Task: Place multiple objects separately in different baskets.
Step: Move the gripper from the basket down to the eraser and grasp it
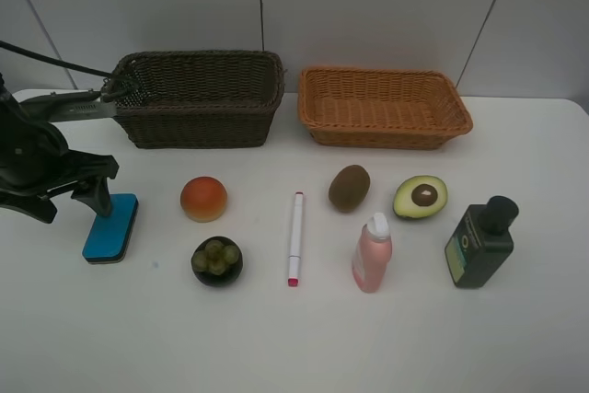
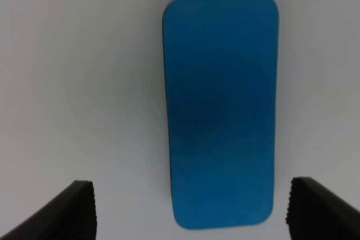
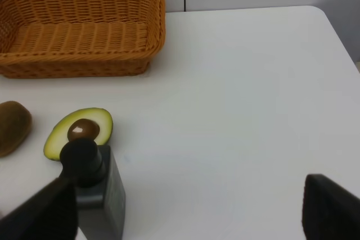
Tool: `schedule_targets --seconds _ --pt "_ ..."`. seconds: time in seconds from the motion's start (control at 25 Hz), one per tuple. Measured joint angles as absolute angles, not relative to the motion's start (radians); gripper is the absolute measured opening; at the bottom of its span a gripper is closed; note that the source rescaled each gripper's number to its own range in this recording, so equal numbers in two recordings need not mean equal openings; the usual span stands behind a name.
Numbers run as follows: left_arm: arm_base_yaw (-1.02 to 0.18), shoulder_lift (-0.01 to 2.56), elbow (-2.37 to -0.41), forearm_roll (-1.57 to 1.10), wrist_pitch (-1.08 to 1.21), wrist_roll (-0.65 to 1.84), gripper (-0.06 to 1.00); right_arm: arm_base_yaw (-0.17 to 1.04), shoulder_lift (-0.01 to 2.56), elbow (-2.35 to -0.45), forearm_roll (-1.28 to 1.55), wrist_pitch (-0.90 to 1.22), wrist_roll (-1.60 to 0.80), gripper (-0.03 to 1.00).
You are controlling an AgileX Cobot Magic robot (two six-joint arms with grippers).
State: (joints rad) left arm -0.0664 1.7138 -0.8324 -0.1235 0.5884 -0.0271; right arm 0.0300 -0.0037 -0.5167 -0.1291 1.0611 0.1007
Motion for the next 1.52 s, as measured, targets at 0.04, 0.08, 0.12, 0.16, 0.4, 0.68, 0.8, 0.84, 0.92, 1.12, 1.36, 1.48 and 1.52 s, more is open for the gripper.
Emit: schedule_targets --seconds 0.04,0.08,0.12,0.16,0.4,0.68,0.8,0.84,0.92,1.12,1.36,1.48,1.52 --pt "-0.066 1.729 -0.832 -0.125 0.57 -0.027 0.82 0.03 -0.004 -0.517 -0.129 1.061 0.101 1.0" --pt "-0.066 1.748 -0.832 -0.127 0.547 -0.027 0.82 0.03 -0.004 -0.517 -0.129 1.061 0.101 1.0" --pt "-0.066 1.764 -0.833 -0.128 0.524 -0.027 0.82 0.03 -0.004 -0.517 -0.129 1.061 0.101 1.0" --pt "-0.066 1.779 -0.833 -0.13 0.506 -0.027 0.82 0.03 -0.004 -0.517 -0.129 1.061 0.101 1.0" --pt "-0.066 1.85 -0.833 -0.17 0.429 -0.024 0.82 0.03 -0.004 -0.517 -0.129 1.061 0.101 1.0" --pt "-0.066 1.86 -0.834 -0.192 0.399 -0.019 0.82 0.03 -0.004 -0.517 -0.129 1.061 0.101 1.0" --pt "-0.066 1.86 -0.834 -0.206 0.395 -0.018 0.82 0.03 -0.004 -0.517 -0.129 1.061 0.101 1.0" --pt "-0.066 1.86 -0.834 -0.207 0.394 -0.018 0.82 0.03 -0.004 -0.517 -0.129 1.061 0.101 1.0" --pt "-0.066 1.86 -0.834 -0.213 0.393 -0.017 0.82 0.03 -0.004 -0.517 -0.129 1.061 0.101 1.0" --pt "-0.066 1.86 -0.834 -0.252 0.393 -0.016 0.82 0.03 -0.004 -0.517 -0.129 1.061 0.101 1.0" --pt "-0.066 1.86 -0.834 -0.262 0.373 -0.015 0.82 0.03 -0.004 -0.517 -0.129 1.061 0.101 1.0" --pt "-0.066 1.86 -0.834 -0.264 0.348 -0.015 0.82 0.03 -0.004 -0.517 -0.129 1.061 0.101 1.0" --pt "-0.066 1.86 -0.834 -0.267 0.338 -0.015 0.82 0.03 -0.004 -0.517 -0.129 1.061 0.101 1.0"
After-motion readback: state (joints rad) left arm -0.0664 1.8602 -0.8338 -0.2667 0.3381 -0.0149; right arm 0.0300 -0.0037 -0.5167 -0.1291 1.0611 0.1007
